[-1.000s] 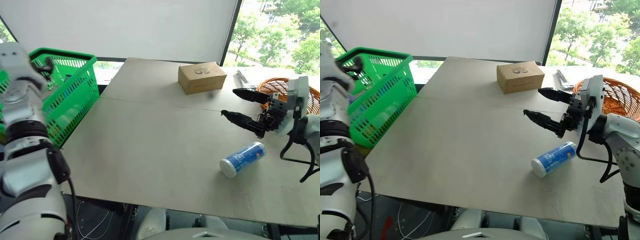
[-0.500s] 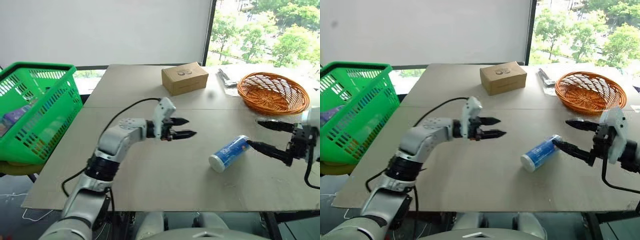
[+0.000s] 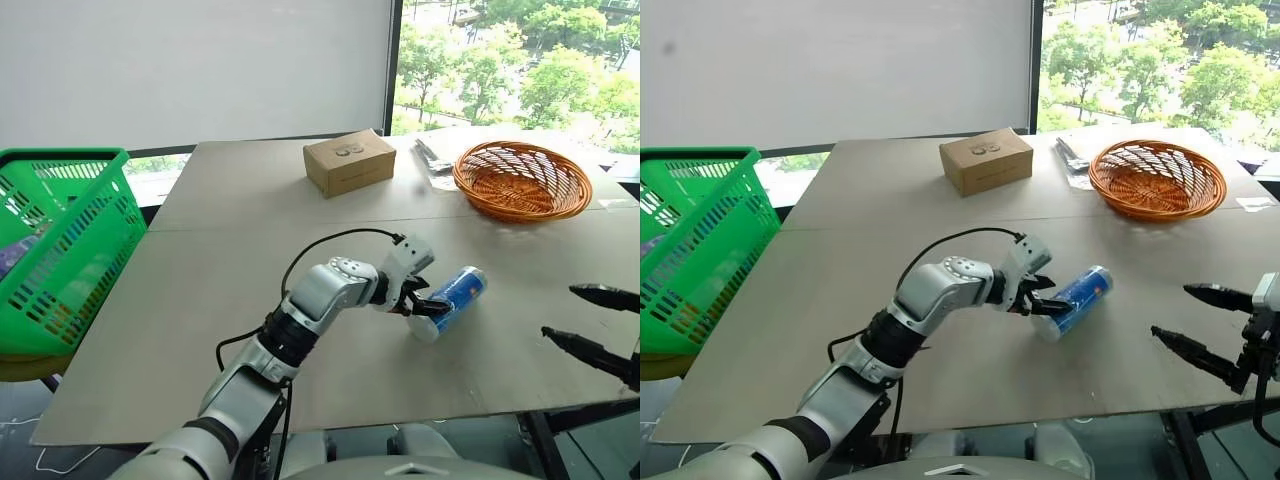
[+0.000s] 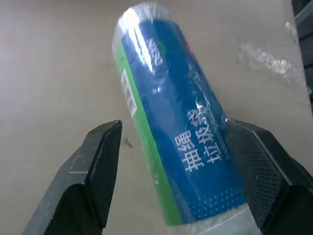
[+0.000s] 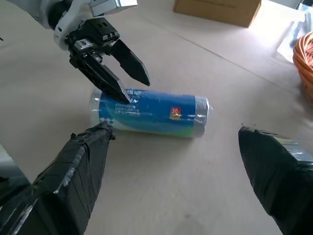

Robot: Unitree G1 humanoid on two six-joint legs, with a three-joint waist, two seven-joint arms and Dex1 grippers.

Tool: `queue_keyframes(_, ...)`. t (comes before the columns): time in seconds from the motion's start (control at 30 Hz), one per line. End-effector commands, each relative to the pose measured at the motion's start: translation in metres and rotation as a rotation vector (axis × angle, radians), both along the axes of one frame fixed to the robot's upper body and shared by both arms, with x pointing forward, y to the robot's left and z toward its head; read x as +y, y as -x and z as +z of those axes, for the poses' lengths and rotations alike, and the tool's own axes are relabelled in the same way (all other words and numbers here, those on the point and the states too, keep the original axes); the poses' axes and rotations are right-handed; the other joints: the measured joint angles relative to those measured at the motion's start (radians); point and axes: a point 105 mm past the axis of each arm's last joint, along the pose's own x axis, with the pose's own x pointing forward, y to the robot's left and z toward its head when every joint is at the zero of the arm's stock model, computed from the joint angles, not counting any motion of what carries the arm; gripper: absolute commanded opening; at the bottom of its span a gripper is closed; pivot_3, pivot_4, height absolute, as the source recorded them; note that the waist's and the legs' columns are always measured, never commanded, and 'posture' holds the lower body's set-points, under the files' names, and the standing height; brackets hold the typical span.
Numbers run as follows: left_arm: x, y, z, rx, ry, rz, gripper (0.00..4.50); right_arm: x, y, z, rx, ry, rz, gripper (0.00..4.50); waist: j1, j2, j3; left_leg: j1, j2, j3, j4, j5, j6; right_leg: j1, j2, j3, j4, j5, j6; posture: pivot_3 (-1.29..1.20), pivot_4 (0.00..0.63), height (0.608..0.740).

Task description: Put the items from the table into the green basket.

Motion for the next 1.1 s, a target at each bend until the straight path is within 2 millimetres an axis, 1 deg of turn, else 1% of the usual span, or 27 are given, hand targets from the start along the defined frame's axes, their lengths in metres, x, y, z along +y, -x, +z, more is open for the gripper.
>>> queue_keyframes(0.03, -0.004, 0.015, -0.015, 0.099, -0.060, -0.001, 3.42, 0.006, 0.003, 0.010, -0.067, 0.021, 0.015, 4.50, -0.006, 0.000, 0.000, 0.000, 0.000, 0.001, 0.000, 0.000, 0.000, 0.000, 0.000, 0.000, 0.000, 0.000, 0.001, -0.23, 0.000, 0.740)
queue_keyframes(0.17, -0.006, 0.027, -0.022, 0.139, -0.088, -0.032, 3.42, 0.006, 0.005, 0.008, -0.067, 0.016, 0.008, 4.50, -0.024, 0.001, -0.001, 0.002, 0.000, 0.001, -0.001, 0.000, 0.000, 0.003, 0.000, 0.001, 0.000, -0.001, 0.002, -0.24, 0.000, 0.740)
queue_keyframes(0.23, -0.006, 0.030, -0.025, 0.148, -0.098, -0.036, 3.42, 0.007, 0.005, 0.008, -0.068, 0.014, 0.007, 4.50, -0.025, 0.002, -0.001, 0.002, 0.000, 0.001, -0.001, 0.000, 0.000, 0.003, 0.000, 0.001, 0.000, -0.001, 0.002, -0.24, 0.000, 0.740)
queue_keyframes(0.33, -0.003, 0.033, -0.036, 0.143, -0.152, -0.038, 3.42, 0.007, 0.005, 0.009, -0.075, 0.008, 0.004, 4.50, -0.025, 0.001, -0.001, 0.002, 0.000, 0.001, -0.001, 0.000, 0.000, 0.003, 0.000, 0.001, -0.001, -0.001, 0.002, -0.25, 0.000, 0.740)
queue_keyframes(0.43, -0.004, 0.036, -0.039, 0.140, -0.153, -0.042, 2.64, 0.006, 0.006, 0.009, -0.076, 0.005, 0.000, 4.50, -0.024, 0.001, -0.001, 0.002, 0.000, 0.001, -0.001, -0.001, 0.000, 0.005, 0.000, 0.000, -0.003, -0.001, 0.002, -0.27, 0.000, 0.740)
queue_keyframes(0.5, -0.004, 0.034, -0.038, 0.126, -0.153, -0.040, 2.00, 0.006, 0.008, 0.007, -0.071, 0.005, -0.003, 4.50, -0.024, 0.001, -0.001, 0.003, 0.000, 0.001, -0.001, -0.001, 0.000, 0.006, 0.000, 0.000, -0.003, -0.001, 0.002, -0.27, 0.000, 0.740)
queue_keyframes(0.53, -0.002, 0.031, -0.038, 0.106, -0.164, -0.031, 1.97, 0.006, 0.008, 0.006, -0.069, 0.005, -0.003, 4.50, -0.024, 0.001, -0.001, 0.003, 0.000, 0.001, -0.001, -0.001, 0.001, 0.006, 0.000, 0.000, -0.003, -0.001, 0.002, -0.27, 0.000, 0.740)
queue_keyframes(0.57, -0.001, 0.028, -0.039, 0.085, -0.175, -0.024, 1.73, 0.006, 0.008, 0.006, -0.068, 0.005, -0.002, 4.50, -0.025, 0.001, -0.001, 0.004, 0.000, 0.000, -0.001, -0.001, 0.001, 0.007, -0.001, 0.000, -0.004, -0.001, 0.002, -0.26, 0.000, 0.740)
queue_keyframes(0.63, 0.001, 0.021, -0.037, 0.038, -0.178, -0.012, 1.64, 0.007, 0.006, 0.006, -0.070, 0.003, 0.002, 4.50, -0.025, 0.001, -0.001, 0.004, 0.000, 0.001, -0.001, -0.001, 0.001, 0.008, -0.001, 0.000, -0.005, -0.001, 0.003, -0.26, 0.000, 0.740)
queue_keyframes(0.7, -0.001, 0.013, -0.026, 0.022, -0.112, 0.025, 1.61, 0.008, 0.003, 0.008, -0.081, -0.005, 0.012, 4.50, -0.025, 0.002, -0.002, 0.004, 0.000, 0.001, -0.001, -0.001, 0.001, 0.008, -0.001, 0.000, -0.006, -0.001, 0.003, -0.25, 0.000, 0.740)
queue_keyframes(0.77, 0.002, -0.006, -0.009, -0.030, -0.042, 0.105, 1.61, 0.013, -0.001, 0.012, -0.096, -0.027, 0.033, 4.50, -0.024, 0.002, -0.001, 0.004, 0.000, 0.001, -0.001, -0.001, 0.001, 0.008, -0.001, 0.000, -0.006, 0.000, 0.004, -0.23, 0.000, 0.740)
queue_keyframes(0.8, 0.004, -0.012, -0.003, -0.050, -0.024, 0.131, 1.61, 0.015, -0.002, 0.013, -0.101, -0.035, 0.041, 4.50, -0.025, 0.002, -0.001, 0.004, 0.000, 0.001, -0.001, -0.001, 0.001, 0.008, -0.001, 0.000, -0.006, 0.000, 0.004, -0.23, 0.000, 0.740)
queue_keyframes(0.9, 0.026, -0.044, 0.030, -0.149, 0.041, 0.260, 1.61, 0.029, -0.014, 0.021, -0.138, -0.091, 0.087, 4.50, -0.031, 0.002, 0.002, 0.003, 0.000, 0.001, -0.001, -0.001, 0.001, 0.008, -0.001, 0.001, -0.007, 0.001, 0.006, -0.18, 0.000, 0.740)
queue_keyframes(0.97, 0.048, -0.066, 0.057, -0.235, 0.076, 0.354, 1.61, 0.041, -0.023, 0.031, -0.173, -0.151, 0.127, 4.50, -0.040, 0.004, 0.006, 0.003, 0.000, 0.001, -0.001, -0.001, 0.001, 0.007, 0.000, 0.002, -0.006, 0.001, 0.006, -0.16, 0.000, 0.740)
queue_keyframes(1.03, 0.077, -0.088, 0.087, -0.339, 0.096, 0.451, 1.61, 0.054, -0.033, 0.043, -0.211, -0.207, 0.177, 4.50, -0.041, 0.006, 0.011, 0.003, 0.000, 0.001, -0.001, -0.001, 0.001, 0.006, 0.002, 0.002, -0.006, 0.001, 0.006, -0.11, 0.000, 0.740)
queue_keyframes(1.1, 0.116, -0.111, 0.118, -0.445, 0.099, 0.584, 1.61, 0.069, -0.044, 0.054, -0.249, -0.237, 0.239, 4.50, -0.037, 0.006, 0.012, 0.001, 0.000, 0.000, -0.001, -0.001, 0.001, 0.002, 0.002, 0.002, -0.005, 0.002, 0.005, -0.09, 0.000, 0.740)
